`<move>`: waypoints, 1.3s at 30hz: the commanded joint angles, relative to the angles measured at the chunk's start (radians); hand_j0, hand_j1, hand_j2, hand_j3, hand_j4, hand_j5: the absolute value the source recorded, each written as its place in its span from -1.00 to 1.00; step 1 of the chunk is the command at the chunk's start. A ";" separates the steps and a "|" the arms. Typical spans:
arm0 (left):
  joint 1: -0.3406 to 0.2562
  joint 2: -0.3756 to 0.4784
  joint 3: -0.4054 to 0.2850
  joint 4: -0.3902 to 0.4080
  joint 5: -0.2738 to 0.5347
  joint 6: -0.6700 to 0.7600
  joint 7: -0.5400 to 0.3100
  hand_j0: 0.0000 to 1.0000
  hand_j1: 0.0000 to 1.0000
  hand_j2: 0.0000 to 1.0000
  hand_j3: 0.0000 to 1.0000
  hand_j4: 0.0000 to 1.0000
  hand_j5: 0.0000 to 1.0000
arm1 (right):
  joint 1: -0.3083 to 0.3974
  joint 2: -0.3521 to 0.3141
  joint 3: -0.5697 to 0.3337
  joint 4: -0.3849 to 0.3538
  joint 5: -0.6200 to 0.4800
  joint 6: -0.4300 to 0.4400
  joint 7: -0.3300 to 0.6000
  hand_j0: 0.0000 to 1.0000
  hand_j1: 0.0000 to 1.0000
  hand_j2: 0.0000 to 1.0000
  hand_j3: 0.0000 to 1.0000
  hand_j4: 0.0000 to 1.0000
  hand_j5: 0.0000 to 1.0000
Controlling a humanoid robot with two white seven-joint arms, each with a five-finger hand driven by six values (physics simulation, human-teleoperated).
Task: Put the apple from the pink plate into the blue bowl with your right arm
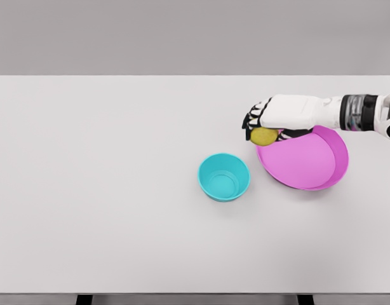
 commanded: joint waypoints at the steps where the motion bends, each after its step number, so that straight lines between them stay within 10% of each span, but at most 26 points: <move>1: 0.000 0.000 0.000 0.000 0.000 0.000 0.000 1.00 1.00 1.00 1.00 1.00 1.00 | 0.000 -0.005 0.001 -0.067 -0.007 0.004 0.000 0.08 0.08 0.08 0.08 0.08 0.08; 14: 0.000 0.000 0.000 0.000 0.000 0.000 0.000 1.00 1.00 1.00 1.00 1.00 1.00 | 0.057 -0.033 0.037 -0.217 -0.009 0.004 0.000 0.09 0.09 0.09 0.09 0.09 0.09; 35: 0.000 0.000 0.000 0.000 0.000 0.000 0.000 1.00 1.00 1.00 1.00 1.00 1.00 | 0.048 0.032 0.089 -0.215 -0.001 0.004 0.000 0.12 0.12 0.12 0.12 0.12 0.12; 37: 0.000 0.000 0.000 0.000 0.000 0.000 0.000 1.00 1.00 1.00 1.00 1.00 1.00 | 0.048 0.032 0.089 -0.214 -0.001 0.004 0.000 0.44 0.44 0.44 0.44 0.44 0.44; 38: 0.000 0.000 0.000 0.000 0.000 0.000 0.000 1.00 1.00 1.00 1.00 1.00 1.00 | 0.048 0.030 0.089 -0.215 -0.001 0.004 0.000 1.00 1.00 1.00 1.00 1.00 1.00; 39: 0.000 0.000 0.000 0.000 0.000 0.000 0.000 1.00 1.00 1.00 1.00 1.00 1.00 | 0.048 0.030 0.089 -0.214 -0.001 0.004 0.000 1.00 1.00 1.00 1.00 1.00 1.00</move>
